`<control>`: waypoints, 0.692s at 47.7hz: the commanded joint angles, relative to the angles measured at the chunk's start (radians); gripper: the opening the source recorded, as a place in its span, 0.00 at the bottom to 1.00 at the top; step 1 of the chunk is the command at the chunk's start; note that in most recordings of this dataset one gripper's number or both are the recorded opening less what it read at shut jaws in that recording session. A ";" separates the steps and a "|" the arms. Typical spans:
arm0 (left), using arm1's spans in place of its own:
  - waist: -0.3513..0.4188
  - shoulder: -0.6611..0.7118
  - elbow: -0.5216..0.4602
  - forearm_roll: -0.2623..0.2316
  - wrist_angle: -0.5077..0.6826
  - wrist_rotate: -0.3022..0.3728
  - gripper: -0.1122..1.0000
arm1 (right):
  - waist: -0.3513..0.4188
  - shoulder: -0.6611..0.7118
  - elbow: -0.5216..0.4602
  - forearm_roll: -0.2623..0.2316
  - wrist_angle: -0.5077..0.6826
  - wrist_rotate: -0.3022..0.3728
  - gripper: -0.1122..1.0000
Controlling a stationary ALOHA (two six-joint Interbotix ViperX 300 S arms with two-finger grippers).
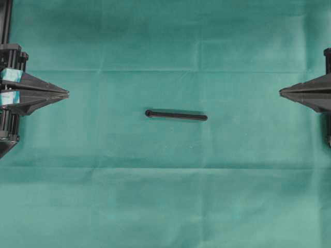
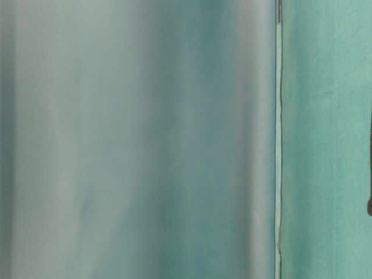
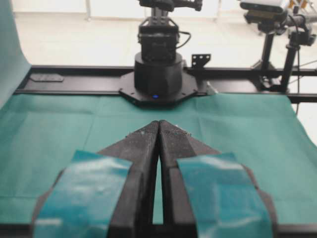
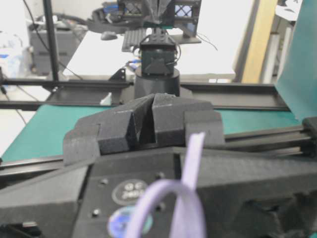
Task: Peel off the Velcro with your right arm.
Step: 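Move the left gripper open toward the black Velcro strap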
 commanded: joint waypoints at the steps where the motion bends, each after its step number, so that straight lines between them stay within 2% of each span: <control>1: 0.000 0.031 -0.052 -0.012 0.040 0.005 0.12 | 0.000 0.021 -0.028 0.002 0.006 0.000 0.16; 4: 0.002 0.049 -0.077 -0.012 0.077 0.005 0.12 | 0.000 0.037 -0.040 0.002 0.063 0.000 0.22; 8: 0.000 0.074 -0.094 -0.012 0.092 0.005 0.12 | 0.000 0.069 -0.074 0.002 0.156 0.002 0.39; 11: 0.000 0.087 -0.098 -0.012 0.091 0.006 0.12 | 0.000 0.103 -0.100 0.002 0.212 0.003 0.43; 18: 0.002 0.121 -0.097 -0.012 0.097 0.008 0.12 | 0.000 0.161 -0.115 0.002 0.225 0.006 0.57; 25: 0.002 0.173 -0.103 -0.012 0.098 0.006 0.13 | 0.000 0.175 -0.110 0.002 0.225 0.006 0.81; 29: 0.006 0.196 -0.106 -0.012 0.101 0.006 0.19 | -0.002 0.175 -0.106 0.002 0.225 0.006 0.89; 33: 0.017 0.213 -0.107 -0.012 0.106 0.006 0.33 | -0.008 0.176 -0.098 0.002 0.225 0.008 0.90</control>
